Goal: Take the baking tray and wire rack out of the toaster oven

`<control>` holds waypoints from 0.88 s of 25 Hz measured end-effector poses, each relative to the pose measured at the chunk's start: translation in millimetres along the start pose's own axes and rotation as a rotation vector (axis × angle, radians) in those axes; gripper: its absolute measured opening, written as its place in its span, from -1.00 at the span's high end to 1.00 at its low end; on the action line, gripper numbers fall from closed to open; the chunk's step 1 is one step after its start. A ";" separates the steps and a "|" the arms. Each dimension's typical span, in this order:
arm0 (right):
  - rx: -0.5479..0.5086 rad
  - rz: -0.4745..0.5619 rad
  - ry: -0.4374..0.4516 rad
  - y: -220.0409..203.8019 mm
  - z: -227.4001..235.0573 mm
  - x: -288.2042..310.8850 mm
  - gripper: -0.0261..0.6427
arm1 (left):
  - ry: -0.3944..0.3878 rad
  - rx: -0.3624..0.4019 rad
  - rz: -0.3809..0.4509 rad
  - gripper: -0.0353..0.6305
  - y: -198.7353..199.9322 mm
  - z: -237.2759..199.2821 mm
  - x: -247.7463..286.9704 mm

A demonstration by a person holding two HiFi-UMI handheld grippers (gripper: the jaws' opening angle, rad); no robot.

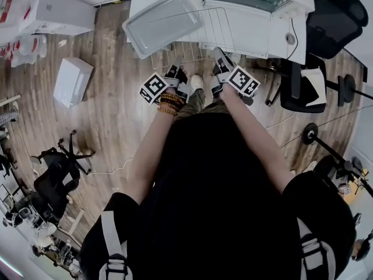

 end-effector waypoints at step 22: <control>-0.230 -0.359 0.092 -41.4 -44.3 126.0 0.78 | 0.094 0.028 0.128 0.82 89.4 -50.8 -19.0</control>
Point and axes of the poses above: the fingertips, and each gripper's own axes: x forward along the fingers, z to its right, y out of its top, the point moved 4 cm from there along -x, backward along the fingers, and after that the axes turned 4 degrees about -y, right-handed, at the moved point
